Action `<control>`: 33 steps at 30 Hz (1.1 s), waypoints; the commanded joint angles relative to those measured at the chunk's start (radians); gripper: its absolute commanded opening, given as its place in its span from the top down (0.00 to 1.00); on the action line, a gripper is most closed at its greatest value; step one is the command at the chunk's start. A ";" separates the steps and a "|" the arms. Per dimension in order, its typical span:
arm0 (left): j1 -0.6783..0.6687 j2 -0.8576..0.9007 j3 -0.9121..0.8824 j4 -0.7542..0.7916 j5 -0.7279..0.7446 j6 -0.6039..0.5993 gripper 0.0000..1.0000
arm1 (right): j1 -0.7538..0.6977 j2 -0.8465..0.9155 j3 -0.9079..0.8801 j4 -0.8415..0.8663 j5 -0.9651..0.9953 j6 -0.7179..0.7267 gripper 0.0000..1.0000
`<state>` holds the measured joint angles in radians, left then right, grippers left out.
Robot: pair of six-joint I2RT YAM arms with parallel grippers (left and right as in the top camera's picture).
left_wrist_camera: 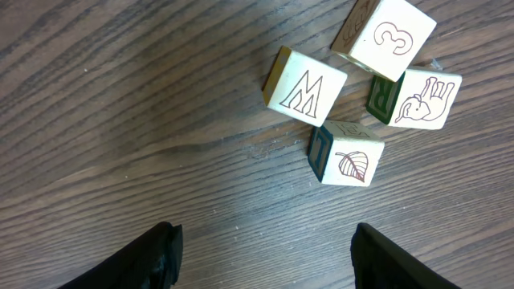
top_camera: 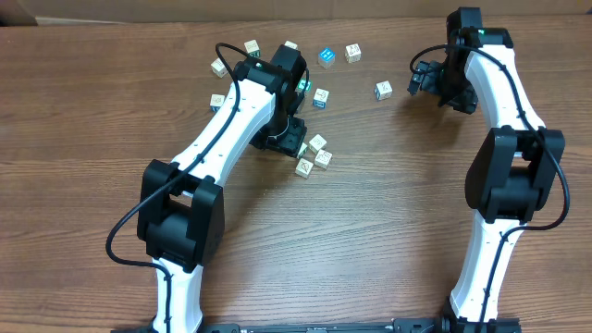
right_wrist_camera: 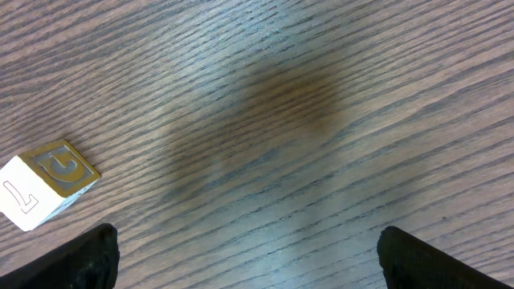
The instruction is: Form a circle
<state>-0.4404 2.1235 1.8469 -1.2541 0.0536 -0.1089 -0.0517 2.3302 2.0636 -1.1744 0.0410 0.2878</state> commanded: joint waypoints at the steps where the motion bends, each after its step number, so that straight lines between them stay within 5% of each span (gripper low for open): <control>1: 0.002 0.001 -0.012 -0.003 0.018 -0.022 0.35 | 0.000 -0.024 0.022 0.002 0.002 0.004 0.00; 33: 0.002 0.002 -0.061 0.010 0.017 -0.022 0.29 | 0.000 -0.024 0.022 0.003 0.002 0.004 0.00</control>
<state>-0.4404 2.1235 1.7927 -1.2449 0.0540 -0.1238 -0.0517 2.3302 2.0636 -1.1748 0.0406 0.2878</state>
